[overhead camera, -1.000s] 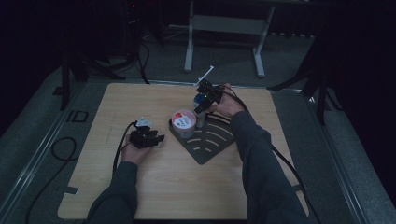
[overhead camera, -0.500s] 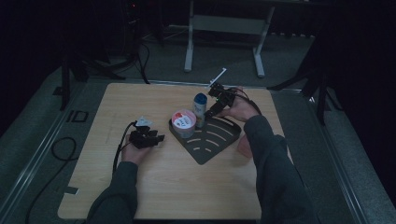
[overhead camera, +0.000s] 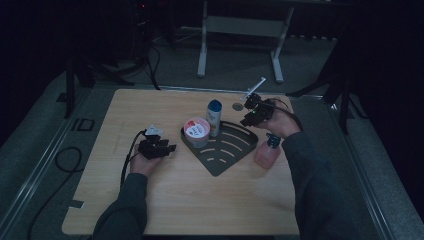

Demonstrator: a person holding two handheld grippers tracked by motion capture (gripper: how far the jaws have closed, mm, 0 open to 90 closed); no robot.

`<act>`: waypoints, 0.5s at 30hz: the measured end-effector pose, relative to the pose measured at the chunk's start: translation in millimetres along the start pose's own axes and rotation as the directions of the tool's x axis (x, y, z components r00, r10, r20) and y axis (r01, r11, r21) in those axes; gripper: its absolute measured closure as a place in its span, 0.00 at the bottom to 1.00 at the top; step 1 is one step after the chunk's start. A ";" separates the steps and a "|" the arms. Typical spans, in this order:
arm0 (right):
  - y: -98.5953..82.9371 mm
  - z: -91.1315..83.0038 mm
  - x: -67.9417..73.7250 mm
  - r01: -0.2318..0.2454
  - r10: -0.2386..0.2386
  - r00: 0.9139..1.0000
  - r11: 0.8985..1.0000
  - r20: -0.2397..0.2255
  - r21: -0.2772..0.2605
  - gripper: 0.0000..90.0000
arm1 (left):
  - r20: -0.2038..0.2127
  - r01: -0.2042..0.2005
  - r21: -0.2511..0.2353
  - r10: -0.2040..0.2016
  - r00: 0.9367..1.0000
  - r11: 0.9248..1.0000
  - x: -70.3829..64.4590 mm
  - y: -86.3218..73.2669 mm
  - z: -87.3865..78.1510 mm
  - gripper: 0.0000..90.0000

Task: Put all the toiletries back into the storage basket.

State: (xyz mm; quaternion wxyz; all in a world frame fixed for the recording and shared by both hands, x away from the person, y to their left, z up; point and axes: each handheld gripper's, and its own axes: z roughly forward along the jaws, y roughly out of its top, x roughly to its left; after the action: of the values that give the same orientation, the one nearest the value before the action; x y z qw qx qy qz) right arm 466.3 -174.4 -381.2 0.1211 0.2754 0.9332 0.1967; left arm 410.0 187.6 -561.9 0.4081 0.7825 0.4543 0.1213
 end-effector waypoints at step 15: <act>-45.9 -10.0 -15.9 -0.132 0.131 0.990 0.991 0.061 0.028 1.00 | -0.001 0.000 0.000 0.000 1.000 1.000 0.0 0.0 0.0 0.59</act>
State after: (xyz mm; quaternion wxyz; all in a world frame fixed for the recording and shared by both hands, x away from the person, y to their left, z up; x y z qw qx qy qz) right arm 454.6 -221.7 -390.4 0.1308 0.3438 0.9120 0.1813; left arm 410.0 187.5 -561.9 0.4080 0.7824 0.4545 0.1215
